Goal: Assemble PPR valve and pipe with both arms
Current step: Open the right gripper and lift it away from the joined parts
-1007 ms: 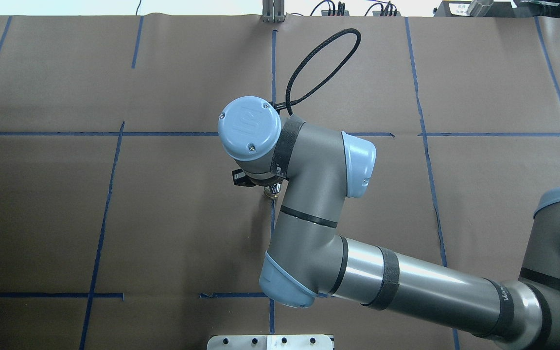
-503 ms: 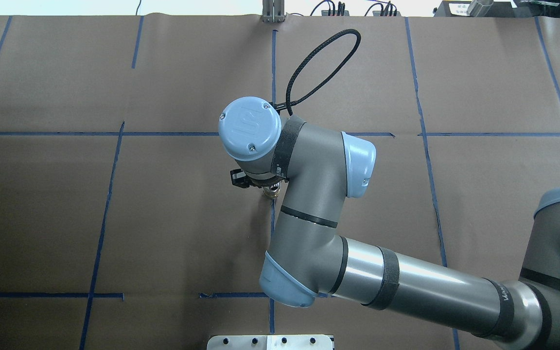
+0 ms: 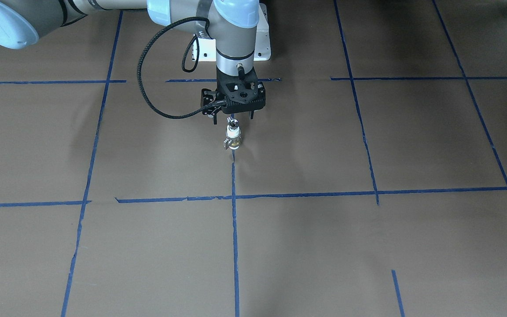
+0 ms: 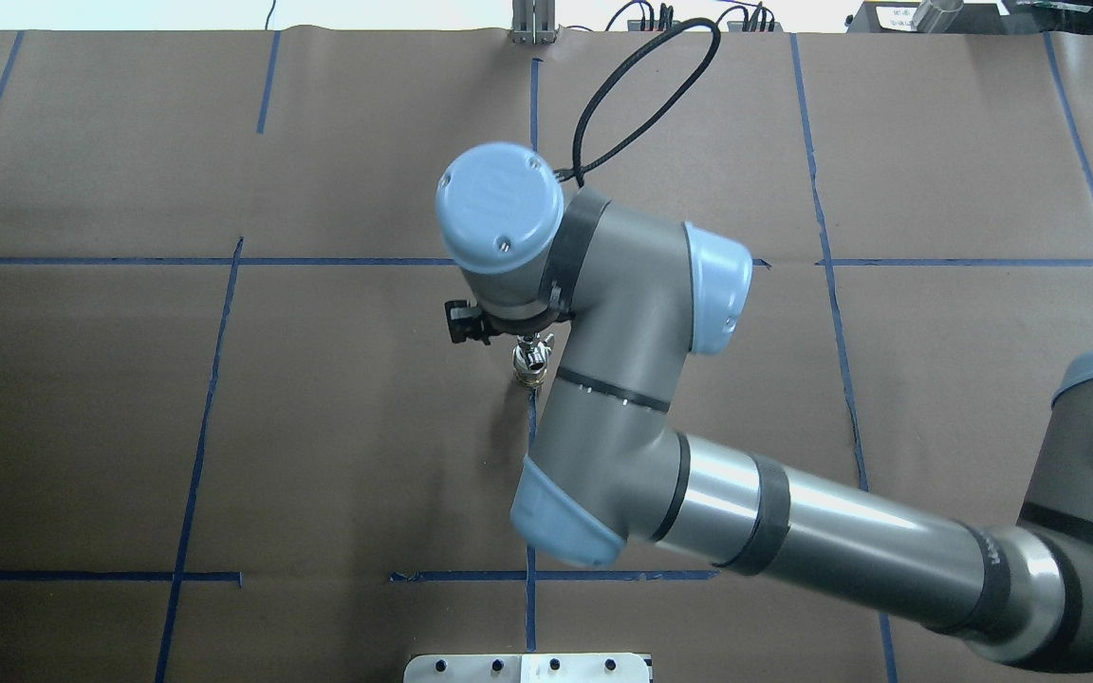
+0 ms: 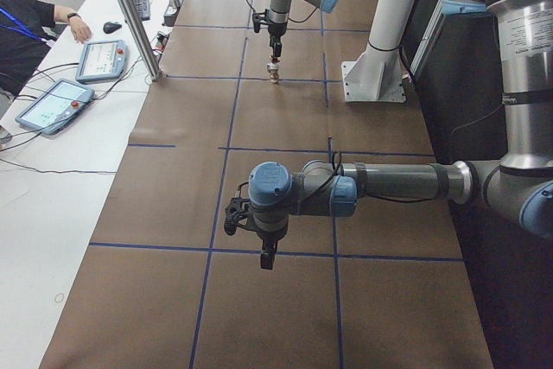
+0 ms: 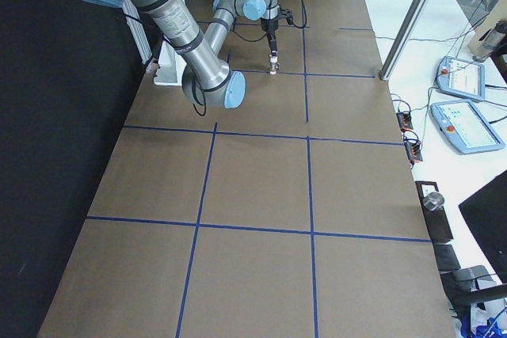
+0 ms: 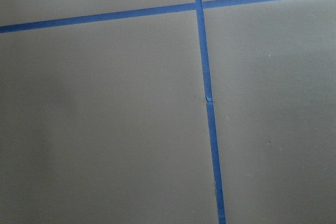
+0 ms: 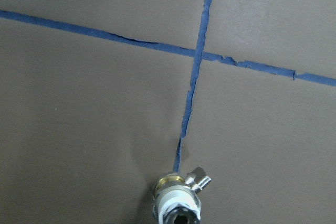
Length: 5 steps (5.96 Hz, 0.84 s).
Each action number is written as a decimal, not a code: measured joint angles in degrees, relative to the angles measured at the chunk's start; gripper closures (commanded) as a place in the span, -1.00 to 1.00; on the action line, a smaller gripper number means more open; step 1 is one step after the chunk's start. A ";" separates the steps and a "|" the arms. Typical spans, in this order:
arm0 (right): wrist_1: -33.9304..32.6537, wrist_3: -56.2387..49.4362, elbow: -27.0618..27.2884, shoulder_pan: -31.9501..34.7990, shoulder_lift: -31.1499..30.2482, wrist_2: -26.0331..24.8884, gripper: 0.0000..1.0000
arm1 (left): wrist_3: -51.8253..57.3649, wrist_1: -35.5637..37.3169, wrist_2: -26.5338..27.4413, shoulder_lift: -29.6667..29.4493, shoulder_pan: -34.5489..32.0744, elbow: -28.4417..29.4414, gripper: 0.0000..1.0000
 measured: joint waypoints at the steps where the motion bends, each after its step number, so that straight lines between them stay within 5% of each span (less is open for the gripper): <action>1: -0.03 -3.05 0.22 4.33 -0.22 5.19 -0.99 | 0.02 0.06 0.00 -0.05 0.00 0.04 -1.00; 3: -0.11 -15.65 0.21 16.36 -4.68 17.10 -1.00 | 0.09 0.21 0.06 -0.04 0.00 0.12 -1.00; 5: -0.30 -36.89 2.15 28.71 -15.90 23.10 -0.99 | -0.15 0.29 -0.04 -0.05 0.03 0.81 -1.00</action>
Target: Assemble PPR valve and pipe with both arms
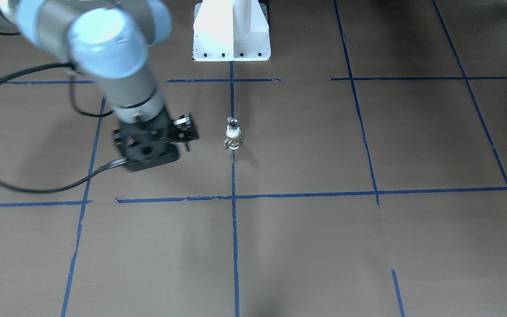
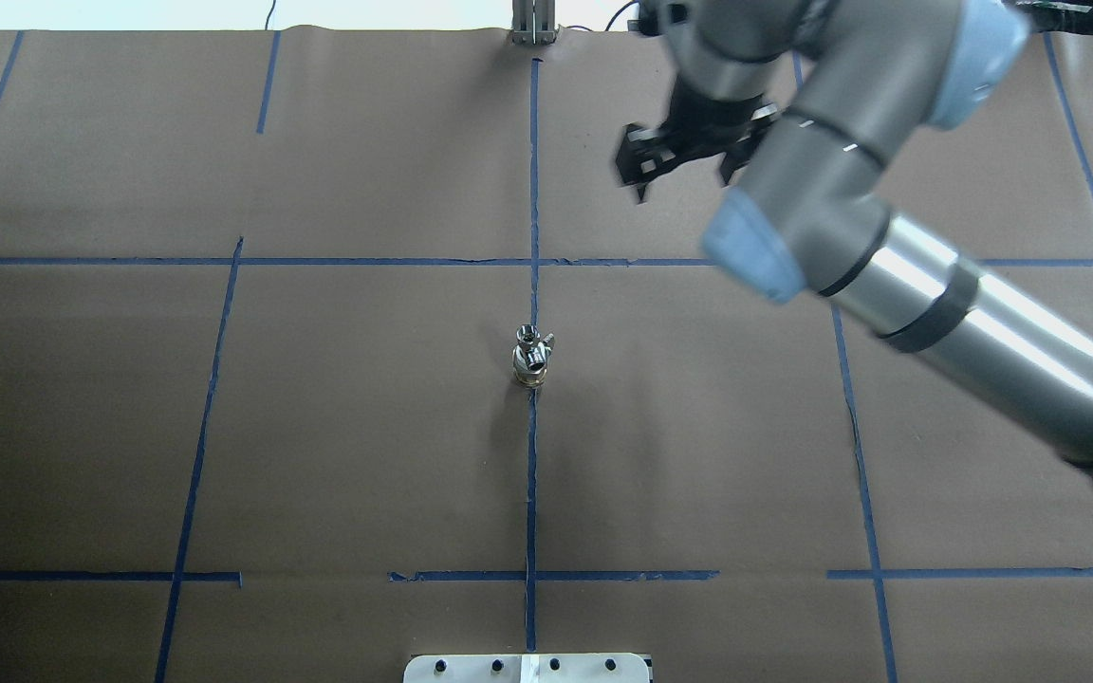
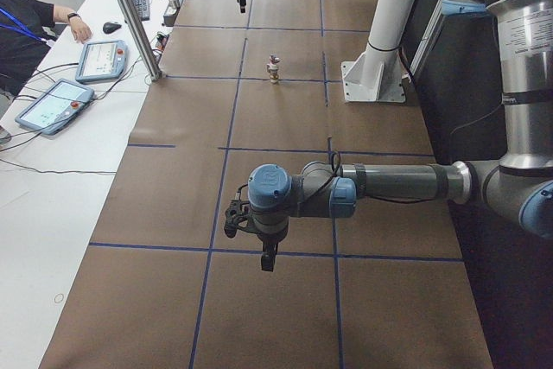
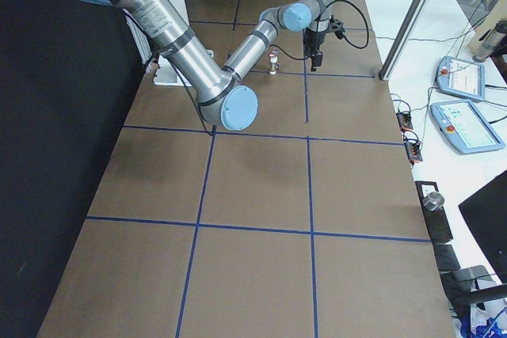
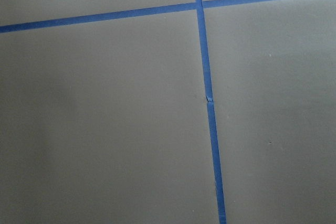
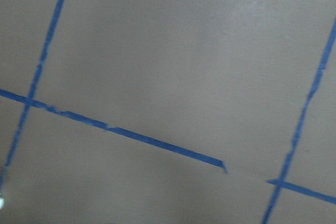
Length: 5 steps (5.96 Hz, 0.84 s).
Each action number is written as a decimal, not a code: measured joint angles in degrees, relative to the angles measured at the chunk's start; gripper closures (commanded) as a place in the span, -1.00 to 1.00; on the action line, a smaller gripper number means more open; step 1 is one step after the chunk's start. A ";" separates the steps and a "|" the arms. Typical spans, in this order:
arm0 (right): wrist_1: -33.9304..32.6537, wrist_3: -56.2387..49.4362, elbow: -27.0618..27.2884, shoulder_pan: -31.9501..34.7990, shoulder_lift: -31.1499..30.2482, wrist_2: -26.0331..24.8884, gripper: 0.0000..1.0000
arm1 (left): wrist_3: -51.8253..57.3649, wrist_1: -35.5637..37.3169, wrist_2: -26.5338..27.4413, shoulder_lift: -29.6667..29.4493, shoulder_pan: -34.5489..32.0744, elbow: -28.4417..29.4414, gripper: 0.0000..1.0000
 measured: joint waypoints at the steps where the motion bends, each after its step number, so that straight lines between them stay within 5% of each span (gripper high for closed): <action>1: 0.12 -12.13 0.95 5.26 -6.37 0.96 -1.00 | -0.04 -0.12 -0.06 -0.04 0.01 0.51 -1.00; 3: 1.12 -35.60 1.56 15.79 -20.06 3.15 -0.99 | 0.10 -0.11 -0.14 0.00 -0.02 1.16 -1.00; 5: 4.65 -45.52 1.58 24.51 -32.58 5.70 -0.98 | 0.26 -0.18 0.10 -0.04 -0.03 1.15 -1.00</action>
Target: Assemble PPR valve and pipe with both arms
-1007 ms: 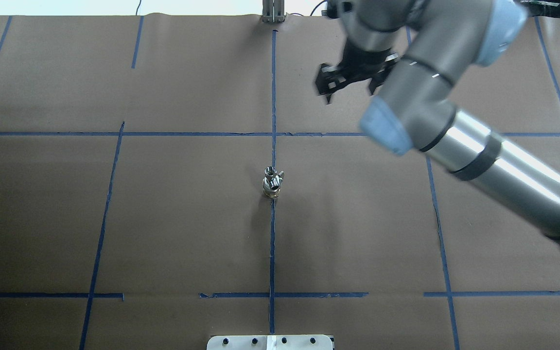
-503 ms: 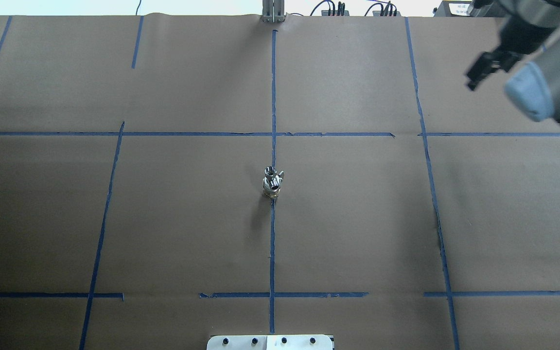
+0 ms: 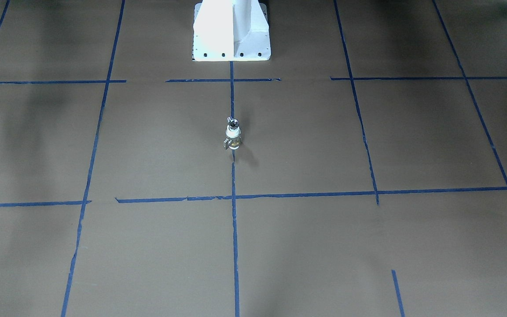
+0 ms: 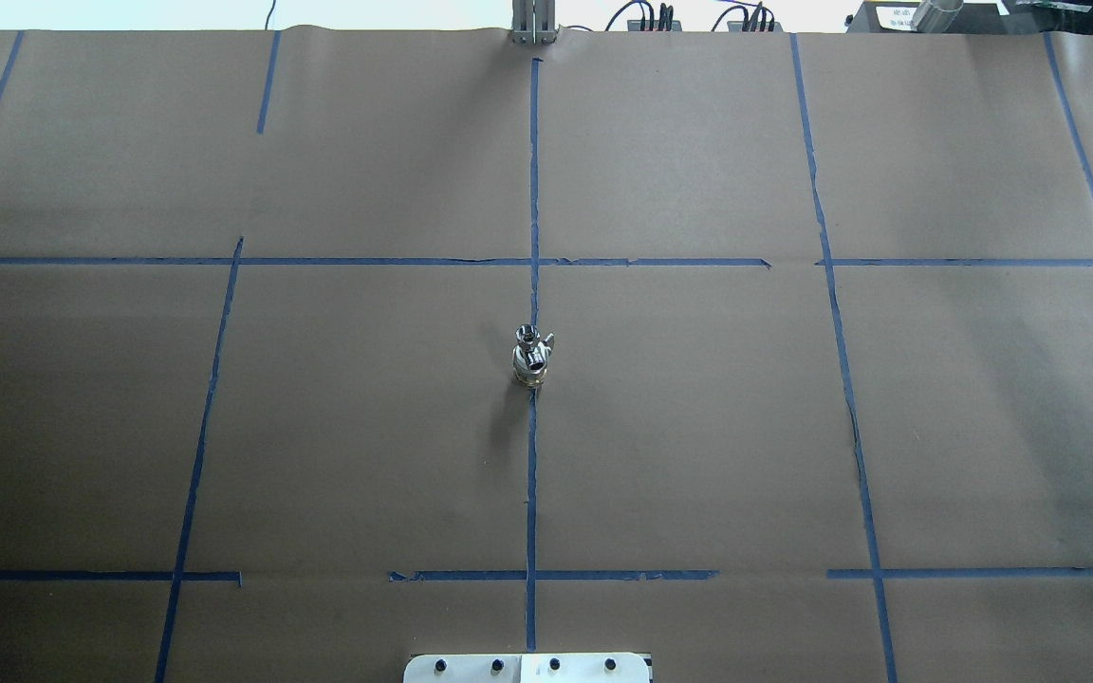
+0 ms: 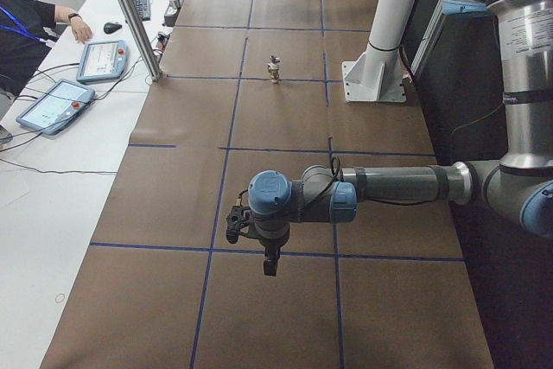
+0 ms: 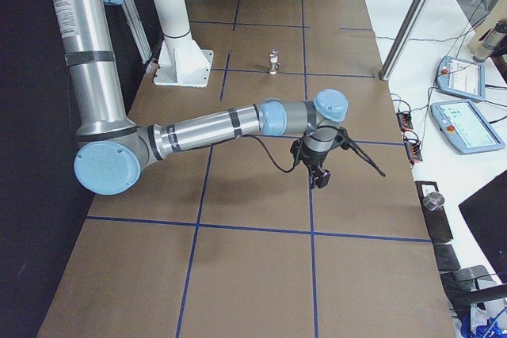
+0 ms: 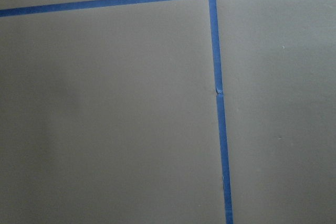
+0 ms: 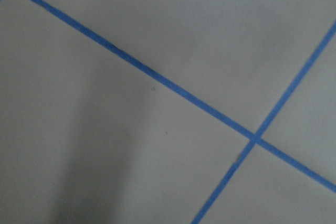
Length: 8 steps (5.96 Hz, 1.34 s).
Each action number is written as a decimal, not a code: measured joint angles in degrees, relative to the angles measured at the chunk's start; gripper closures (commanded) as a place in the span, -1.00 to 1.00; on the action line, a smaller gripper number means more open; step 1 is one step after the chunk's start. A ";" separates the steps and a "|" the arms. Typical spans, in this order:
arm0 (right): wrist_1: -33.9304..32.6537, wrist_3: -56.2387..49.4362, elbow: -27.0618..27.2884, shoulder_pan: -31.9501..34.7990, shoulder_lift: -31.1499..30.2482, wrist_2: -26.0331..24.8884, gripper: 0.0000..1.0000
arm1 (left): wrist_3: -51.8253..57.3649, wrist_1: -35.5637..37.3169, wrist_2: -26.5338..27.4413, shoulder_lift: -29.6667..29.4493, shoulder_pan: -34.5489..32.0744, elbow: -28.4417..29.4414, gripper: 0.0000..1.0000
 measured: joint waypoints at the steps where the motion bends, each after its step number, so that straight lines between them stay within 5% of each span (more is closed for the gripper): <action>1: 1.02 -0.83 0.03 2.67 -4.95 0.97 -0.98 | 0.06 -0.02 0.02 -0.10 0.00 -0.25 -1.00; 8: 1.70 1.35 0.04 4.38 -10.21 1.92 -1.00 | 0.08 -0.02 -0.01 -0.02 0.00 -0.23 -1.00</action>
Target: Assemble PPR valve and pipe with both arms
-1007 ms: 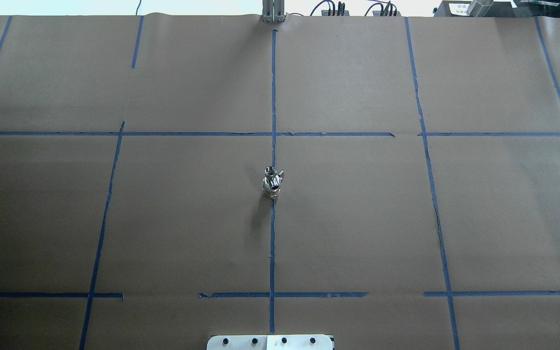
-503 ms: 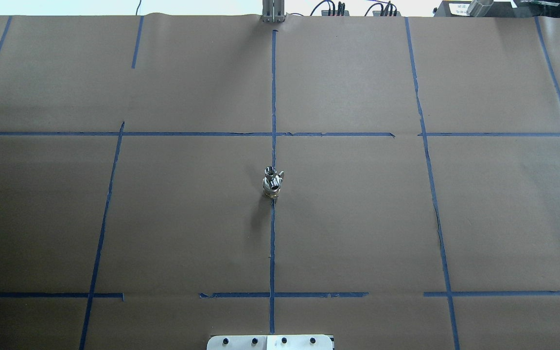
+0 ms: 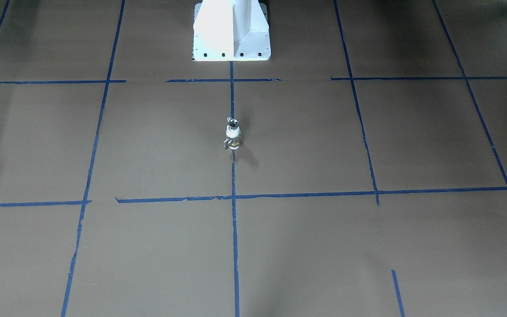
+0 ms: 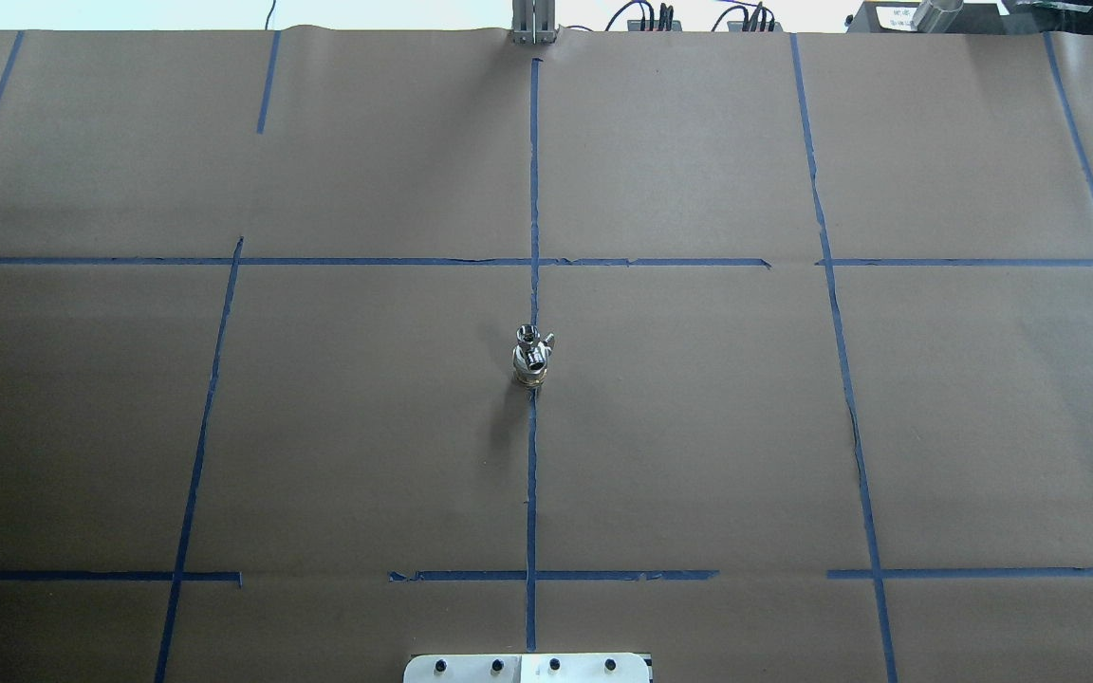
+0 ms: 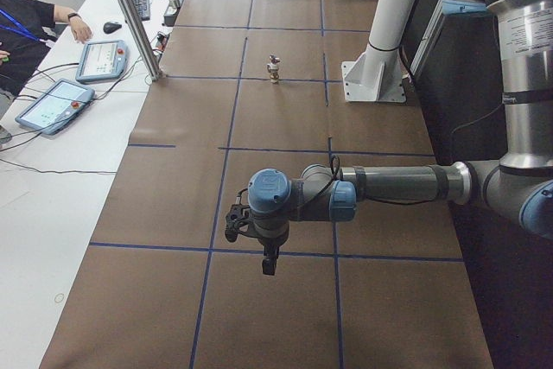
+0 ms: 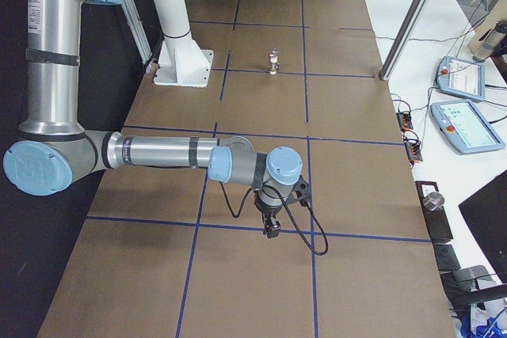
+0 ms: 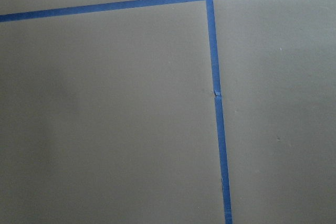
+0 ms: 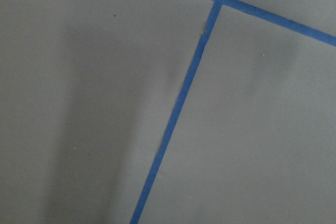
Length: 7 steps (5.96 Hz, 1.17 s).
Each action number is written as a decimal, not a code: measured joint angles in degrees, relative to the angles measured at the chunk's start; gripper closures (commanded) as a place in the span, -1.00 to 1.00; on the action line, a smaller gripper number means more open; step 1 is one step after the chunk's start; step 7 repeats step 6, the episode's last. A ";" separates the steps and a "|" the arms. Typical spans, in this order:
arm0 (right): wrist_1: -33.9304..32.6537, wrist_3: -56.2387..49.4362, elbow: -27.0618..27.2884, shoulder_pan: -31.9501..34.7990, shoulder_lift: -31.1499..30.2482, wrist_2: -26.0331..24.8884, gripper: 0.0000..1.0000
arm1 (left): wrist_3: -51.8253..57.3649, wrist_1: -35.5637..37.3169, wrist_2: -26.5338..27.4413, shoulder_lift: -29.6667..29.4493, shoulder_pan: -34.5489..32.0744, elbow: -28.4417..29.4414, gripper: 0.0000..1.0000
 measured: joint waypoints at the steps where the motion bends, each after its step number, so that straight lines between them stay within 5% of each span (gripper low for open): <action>1: 0.01 -0.02 -0.14 0.00 0.00 0.29 -1.00 | 0.00 0.00 -0.03 -0.03 0.00 0.05 -1.00; 7: 0.02 -0.11 -0.31 0.00 -0.43 0.98 -1.00 | 0.00 0.00 -0.01 -0.43 0.00 0.18 -1.00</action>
